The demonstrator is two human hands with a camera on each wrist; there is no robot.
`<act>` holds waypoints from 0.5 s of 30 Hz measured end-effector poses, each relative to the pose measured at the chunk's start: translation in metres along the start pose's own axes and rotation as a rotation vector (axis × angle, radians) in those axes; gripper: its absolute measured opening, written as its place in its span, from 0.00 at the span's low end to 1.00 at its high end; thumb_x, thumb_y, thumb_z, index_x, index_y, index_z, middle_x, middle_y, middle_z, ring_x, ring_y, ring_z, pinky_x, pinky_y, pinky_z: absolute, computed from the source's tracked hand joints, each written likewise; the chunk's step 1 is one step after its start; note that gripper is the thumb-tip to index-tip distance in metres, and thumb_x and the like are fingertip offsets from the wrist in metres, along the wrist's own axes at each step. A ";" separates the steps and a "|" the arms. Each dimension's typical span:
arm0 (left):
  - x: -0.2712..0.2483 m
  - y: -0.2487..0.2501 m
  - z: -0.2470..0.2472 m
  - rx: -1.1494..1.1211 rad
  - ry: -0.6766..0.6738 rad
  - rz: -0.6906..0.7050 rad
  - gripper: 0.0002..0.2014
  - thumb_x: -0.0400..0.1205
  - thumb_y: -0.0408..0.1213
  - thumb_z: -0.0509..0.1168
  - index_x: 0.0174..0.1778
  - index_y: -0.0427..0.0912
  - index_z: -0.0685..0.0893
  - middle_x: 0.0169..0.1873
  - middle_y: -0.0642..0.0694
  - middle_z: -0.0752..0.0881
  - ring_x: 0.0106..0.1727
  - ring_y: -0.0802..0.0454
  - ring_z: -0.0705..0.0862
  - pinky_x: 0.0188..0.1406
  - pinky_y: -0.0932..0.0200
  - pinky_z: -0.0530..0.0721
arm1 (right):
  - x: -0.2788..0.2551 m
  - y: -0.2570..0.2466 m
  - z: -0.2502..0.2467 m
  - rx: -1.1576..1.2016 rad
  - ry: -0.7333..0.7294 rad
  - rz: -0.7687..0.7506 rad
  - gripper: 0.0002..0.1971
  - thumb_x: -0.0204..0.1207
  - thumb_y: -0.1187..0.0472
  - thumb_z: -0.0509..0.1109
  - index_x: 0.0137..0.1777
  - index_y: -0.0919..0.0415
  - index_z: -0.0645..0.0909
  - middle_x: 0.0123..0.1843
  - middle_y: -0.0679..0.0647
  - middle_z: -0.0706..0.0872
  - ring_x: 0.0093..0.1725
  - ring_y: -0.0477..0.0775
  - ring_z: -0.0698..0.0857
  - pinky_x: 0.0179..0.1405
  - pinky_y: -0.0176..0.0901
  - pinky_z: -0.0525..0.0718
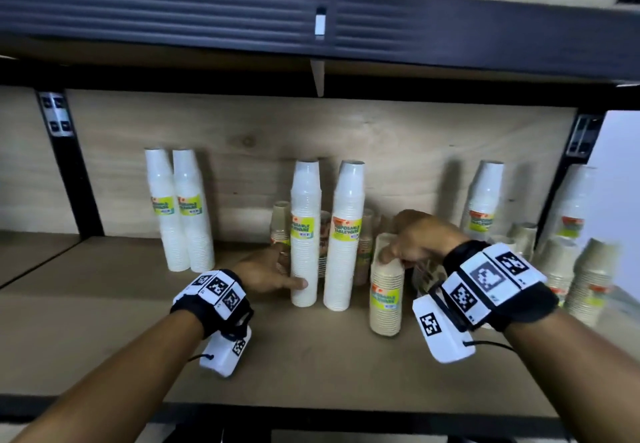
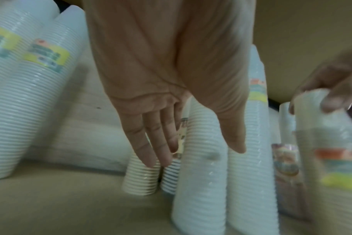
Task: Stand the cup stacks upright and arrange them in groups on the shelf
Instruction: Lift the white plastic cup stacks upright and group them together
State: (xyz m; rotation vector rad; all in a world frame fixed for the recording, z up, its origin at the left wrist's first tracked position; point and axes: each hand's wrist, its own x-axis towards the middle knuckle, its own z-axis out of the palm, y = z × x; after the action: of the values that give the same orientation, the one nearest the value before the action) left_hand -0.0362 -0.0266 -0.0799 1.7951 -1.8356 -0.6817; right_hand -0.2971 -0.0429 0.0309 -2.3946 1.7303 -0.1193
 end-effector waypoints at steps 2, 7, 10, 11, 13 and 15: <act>0.004 0.005 -0.002 -0.045 0.061 0.023 0.33 0.69 0.51 0.80 0.67 0.54 0.72 0.54 0.59 0.85 0.55 0.62 0.83 0.60 0.62 0.81 | 0.006 0.006 0.001 -0.021 0.048 0.020 0.21 0.72 0.51 0.78 0.61 0.60 0.82 0.54 0.55 0.86 0.47 0.54 0.82 0.44 0.39 0.77; 0.011 0.020 -0.010 -0.137 0.194 0.052 0.30 0.68 0.49 0.81 0.63 0.56 0.75 0.54 0.57 0.87 0.55 0.59 0.85 0.60 0.56 0.84 | 0.023 0.015 0.008 -0.015 0.064 0.044 0.16 0.72 0.53 0.78 0.55 0.59 0.81 0.58 0.57 0.86 0.51 0.56 0.82 0.48 0.41 0.77; 0.012 0.028 -0.016 -0.112 0.279 0.052 0.30 0.69 0.50 0.80 0.63 0.53 0.75 0.50 0.59 0.86 0.51 0.62 0.84 0.53 0.64 0.80 | 0.025 0.017 0.008 -0.008 0.059 0.020 0.16 0.74 0.53 0.76 0.58 0.59 0.80 0.58 0.57 0.85 0.59 0.58 0.84 0.50 0.42 0.77; 0.012 0.032 -0.017 -0.110 0.295 0.059 0.29 0.70 0.49 0.80 0.63 0.53 0.75 0.50 0.59 0.85 0.50 0.62 0.84 0.52 0.65 0.79 | 0.026 0.017 0.007 -0.007 0.054 0.019 0.19 0.74 0.53 0.75 0.62 0.59 0.79 0.60 0.57 0.84 0.61 0.58 0.83 0.53 0.43 0.78; 0.012 0.038 -0.018 -0.107 0.314 0.071 0.31 0.70 0.49 0.80 0.65 0.51 0.75 0.54 0.57 0.86 0.53 0.59 0.85 0.55 0.62 0.81 | 0.028 0.016 0.004 0.010 0.059 0.044 0.24 0.75 0.52 0.75 0.68 0.59 0.77 0.66 0.56 0.83 0.65 0.59 0.82 0.59 0.45 0.79; 0.013 0.040 -0.019 -0.087 0.323 0.071 0.31 0.70 0.48 0.80 0.66 0.49 0.75 0.55 0.56 0.85 0.55 0.56 0.85 0.56 0.60 0.81 | 0.033 0.014 0.002 0.023 0.093 0.051 0.26 0.75 0.49 0.74 0.70 0.59 0.76 0.68 0.57 0.82 0.68 0.60 0.79 0.65 0.49 0.77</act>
State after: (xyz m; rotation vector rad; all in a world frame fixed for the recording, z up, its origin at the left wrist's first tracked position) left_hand -0.0545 -0.0398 -0.0395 1.6644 -1.6195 -0.4099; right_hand -0.2992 -0.0781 0.0246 -2.3618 1.8181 -0.2454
